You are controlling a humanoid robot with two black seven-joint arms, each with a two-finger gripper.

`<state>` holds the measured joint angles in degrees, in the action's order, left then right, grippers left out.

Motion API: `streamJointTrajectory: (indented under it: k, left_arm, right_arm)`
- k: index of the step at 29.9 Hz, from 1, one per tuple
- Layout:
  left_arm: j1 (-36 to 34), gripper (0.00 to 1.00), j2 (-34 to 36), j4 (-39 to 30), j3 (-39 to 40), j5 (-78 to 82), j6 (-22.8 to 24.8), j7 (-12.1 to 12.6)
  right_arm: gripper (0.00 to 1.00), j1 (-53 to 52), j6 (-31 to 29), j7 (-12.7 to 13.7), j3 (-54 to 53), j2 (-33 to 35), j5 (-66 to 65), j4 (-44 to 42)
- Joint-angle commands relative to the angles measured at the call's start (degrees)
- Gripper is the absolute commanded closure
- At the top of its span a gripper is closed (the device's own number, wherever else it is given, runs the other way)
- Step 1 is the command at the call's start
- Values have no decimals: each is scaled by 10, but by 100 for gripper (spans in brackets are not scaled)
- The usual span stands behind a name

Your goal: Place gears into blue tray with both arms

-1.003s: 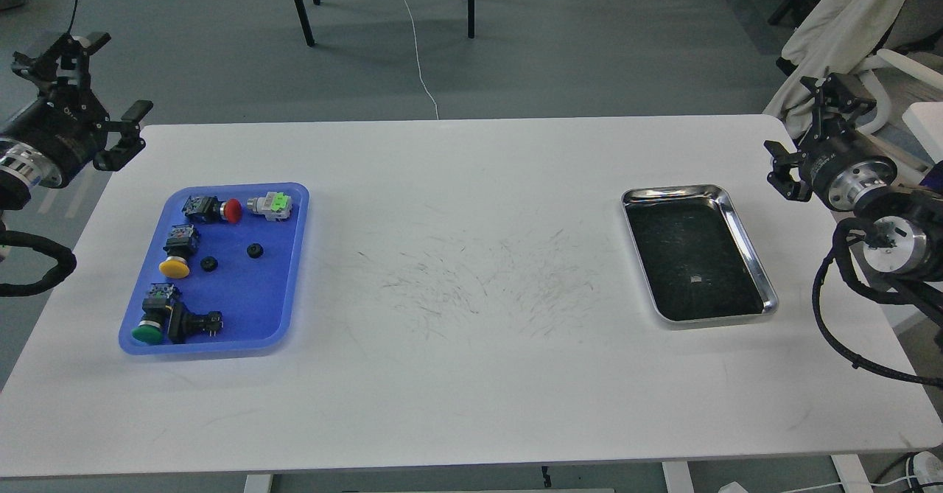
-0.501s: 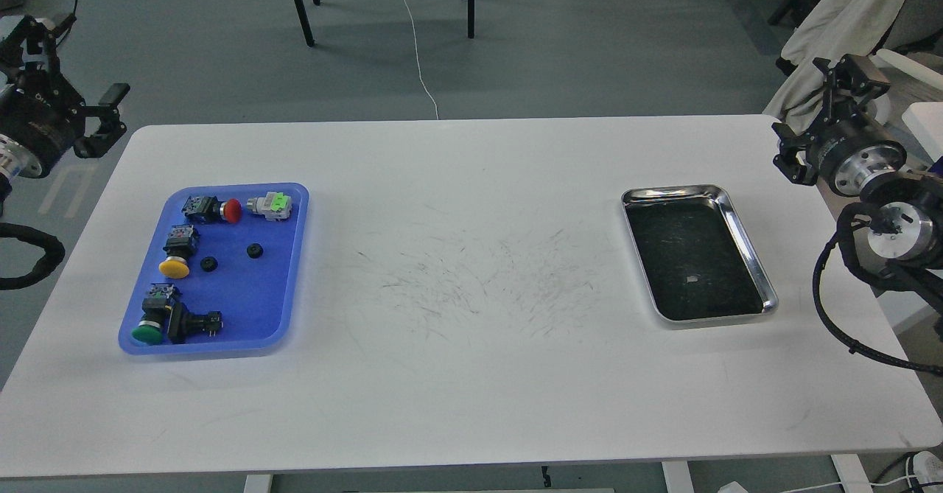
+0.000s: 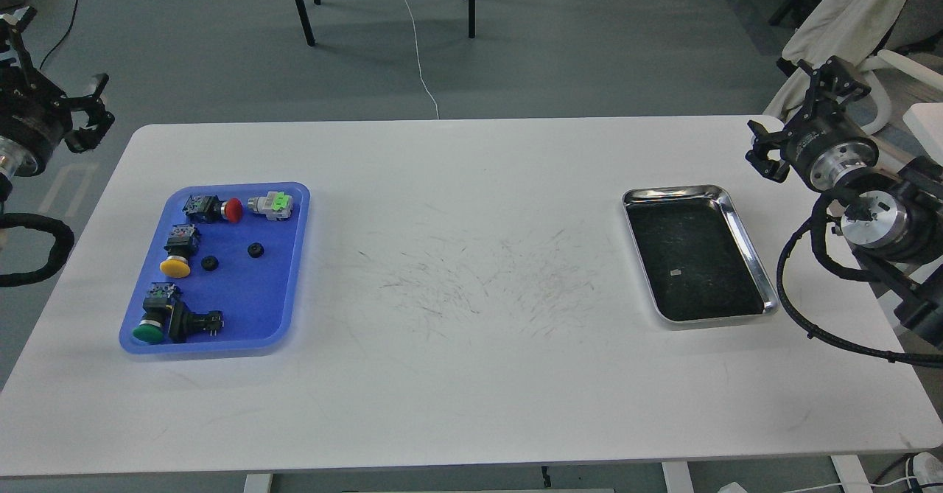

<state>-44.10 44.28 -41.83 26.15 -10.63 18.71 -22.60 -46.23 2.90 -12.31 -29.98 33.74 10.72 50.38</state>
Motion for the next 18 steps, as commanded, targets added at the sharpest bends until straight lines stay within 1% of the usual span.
streamJointTrajectory:
  k: [1, 6, 18]
  left_arm:
    - [2, 2, -2, 0, 0, 3, 3, 3]
    - [6, 2, -9, 0, -8, 10, 0, 13]
    - [13, 2, -9, -2, -10, 11, -2, 12]
  right_arm:
    - [1, -11, 0, 0, 5, -2, 0, -6]
    - [1, -13, 0, -4, 10, -7, -3, -11]
    - [1, -22, 5, -8, 8, -7, -7, -11]
